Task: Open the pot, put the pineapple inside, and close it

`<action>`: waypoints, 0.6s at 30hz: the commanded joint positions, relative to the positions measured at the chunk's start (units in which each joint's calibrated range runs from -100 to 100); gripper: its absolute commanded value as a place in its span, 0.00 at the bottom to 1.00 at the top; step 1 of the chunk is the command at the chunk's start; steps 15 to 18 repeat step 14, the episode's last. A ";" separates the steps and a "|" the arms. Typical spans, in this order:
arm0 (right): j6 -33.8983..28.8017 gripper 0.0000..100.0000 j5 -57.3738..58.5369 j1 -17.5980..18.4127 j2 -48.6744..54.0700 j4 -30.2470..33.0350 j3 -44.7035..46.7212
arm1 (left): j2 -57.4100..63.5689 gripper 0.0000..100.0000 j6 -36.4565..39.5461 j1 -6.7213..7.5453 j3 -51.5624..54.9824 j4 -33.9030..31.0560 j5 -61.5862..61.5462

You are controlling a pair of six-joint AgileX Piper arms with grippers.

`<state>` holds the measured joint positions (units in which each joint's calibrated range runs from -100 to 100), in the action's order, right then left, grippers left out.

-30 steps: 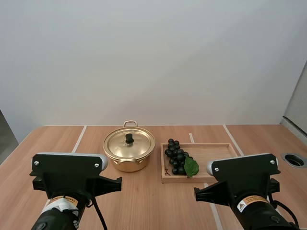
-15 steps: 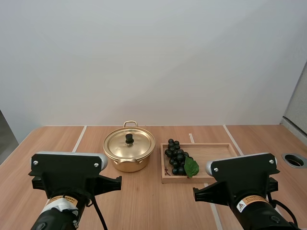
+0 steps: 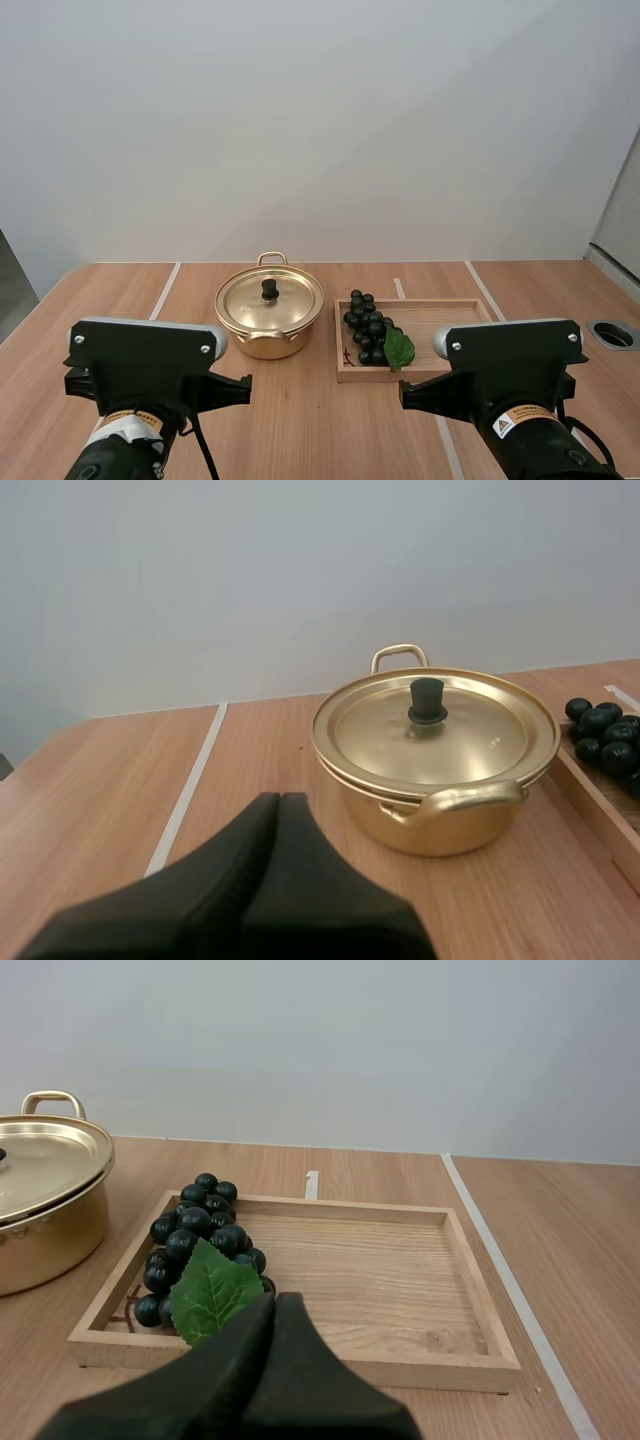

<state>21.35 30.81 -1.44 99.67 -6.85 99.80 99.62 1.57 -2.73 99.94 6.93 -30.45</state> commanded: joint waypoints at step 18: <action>-0.14 0.00 -1.43 0.13 0.33 -0.20 0.20 | 0.38 0.00 -0.19 -0.07 0.06 -0.71 0.53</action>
